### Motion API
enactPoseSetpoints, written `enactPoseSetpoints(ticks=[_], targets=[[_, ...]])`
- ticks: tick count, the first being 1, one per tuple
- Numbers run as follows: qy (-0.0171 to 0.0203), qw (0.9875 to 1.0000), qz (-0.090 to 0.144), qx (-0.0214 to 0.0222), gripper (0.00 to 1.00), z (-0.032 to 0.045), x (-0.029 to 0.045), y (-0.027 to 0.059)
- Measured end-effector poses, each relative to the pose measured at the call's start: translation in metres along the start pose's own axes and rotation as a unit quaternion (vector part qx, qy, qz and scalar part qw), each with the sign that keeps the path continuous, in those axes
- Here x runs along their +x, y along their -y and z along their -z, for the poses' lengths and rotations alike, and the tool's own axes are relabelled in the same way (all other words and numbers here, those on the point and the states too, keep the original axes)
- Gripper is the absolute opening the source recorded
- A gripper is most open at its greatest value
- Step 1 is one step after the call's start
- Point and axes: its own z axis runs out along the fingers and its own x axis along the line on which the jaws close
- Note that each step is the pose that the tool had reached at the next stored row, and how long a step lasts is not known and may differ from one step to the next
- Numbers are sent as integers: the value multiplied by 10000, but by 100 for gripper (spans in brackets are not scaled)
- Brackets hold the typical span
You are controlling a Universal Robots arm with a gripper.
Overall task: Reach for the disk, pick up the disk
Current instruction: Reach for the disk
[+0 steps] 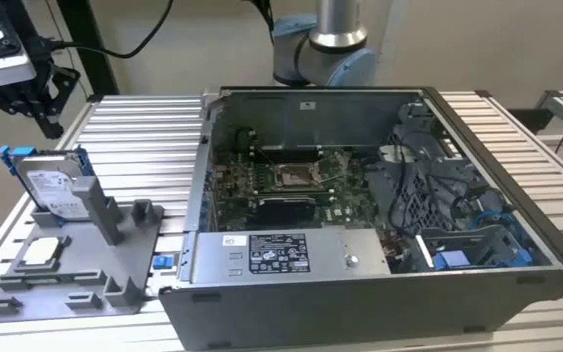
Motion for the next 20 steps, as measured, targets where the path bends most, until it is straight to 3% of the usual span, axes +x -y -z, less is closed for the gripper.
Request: enactPoseSetpoints(ticks=[12,20], targets=[[0,10000,0,0,0,-4,27,-14],[0,10000,-1,0,0,-17,121,-127]])
